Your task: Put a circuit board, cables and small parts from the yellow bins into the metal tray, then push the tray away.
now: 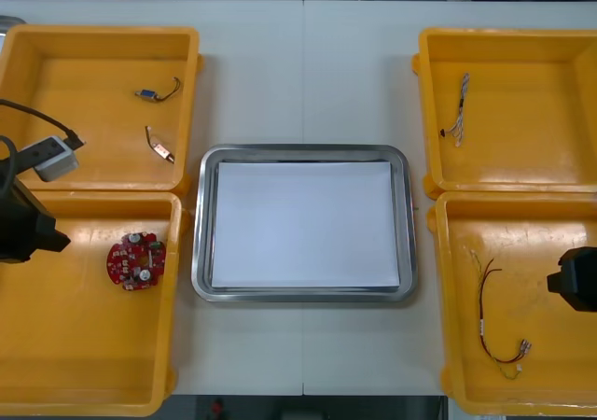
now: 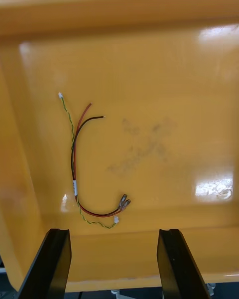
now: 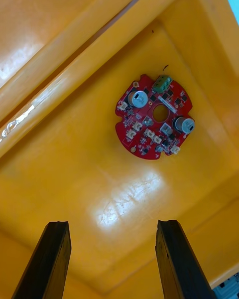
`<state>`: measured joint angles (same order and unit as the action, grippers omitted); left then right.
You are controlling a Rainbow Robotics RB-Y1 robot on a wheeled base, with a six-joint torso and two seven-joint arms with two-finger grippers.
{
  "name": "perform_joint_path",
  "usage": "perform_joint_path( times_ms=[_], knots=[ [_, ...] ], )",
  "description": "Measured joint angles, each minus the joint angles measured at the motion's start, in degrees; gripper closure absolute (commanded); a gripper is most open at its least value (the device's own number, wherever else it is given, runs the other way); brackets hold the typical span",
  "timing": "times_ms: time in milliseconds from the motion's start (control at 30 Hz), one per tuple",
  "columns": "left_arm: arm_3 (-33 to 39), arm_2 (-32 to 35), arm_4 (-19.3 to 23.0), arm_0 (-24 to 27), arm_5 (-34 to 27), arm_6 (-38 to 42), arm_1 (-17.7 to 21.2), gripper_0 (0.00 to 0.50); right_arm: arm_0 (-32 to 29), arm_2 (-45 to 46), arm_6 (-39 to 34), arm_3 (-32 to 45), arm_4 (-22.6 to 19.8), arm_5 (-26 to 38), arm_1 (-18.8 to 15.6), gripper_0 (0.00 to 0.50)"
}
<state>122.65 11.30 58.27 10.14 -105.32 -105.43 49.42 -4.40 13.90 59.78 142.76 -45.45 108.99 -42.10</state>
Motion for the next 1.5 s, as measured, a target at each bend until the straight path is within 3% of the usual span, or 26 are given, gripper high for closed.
perform_joint_path(
  times_ms=[300,500,867,1267,1500],
  knots=[
    [3.3,-3.49,0.79,-7.31,15.96,-0.8,3.42,0.0,-4.62,-8.64,0.0,0.02,11.78,-9.48,2.08,0.0],
    [3.43,-7.64,0.85,-11.28,24.89,-9.07,5.63,0.0,-6.66,-14.03,0.0,-0.19,16.92,-12.94,3.45,0.0],
    [3.62,-15.75,0.54,-12.41,34.67,-11.53,7.98,0.0,-9.9,-18.21,0.0,-5.68,18.89,-23.07,4.31,0.0],
    [3.57,-18.56,-1.3,-12.41,38.51,-12.05,8.1,0.0,-11.86,-24.53,0.0,-12.08,23.75,-33.2,4.34,0.0],
    [1.81,-21.8,-2.21,-12.41,42.72,-12.06,8.11,0.0,-13.22,-25.7,0.0,-14.38,24.02,-36.36,4.34,0.0]
  ],
)
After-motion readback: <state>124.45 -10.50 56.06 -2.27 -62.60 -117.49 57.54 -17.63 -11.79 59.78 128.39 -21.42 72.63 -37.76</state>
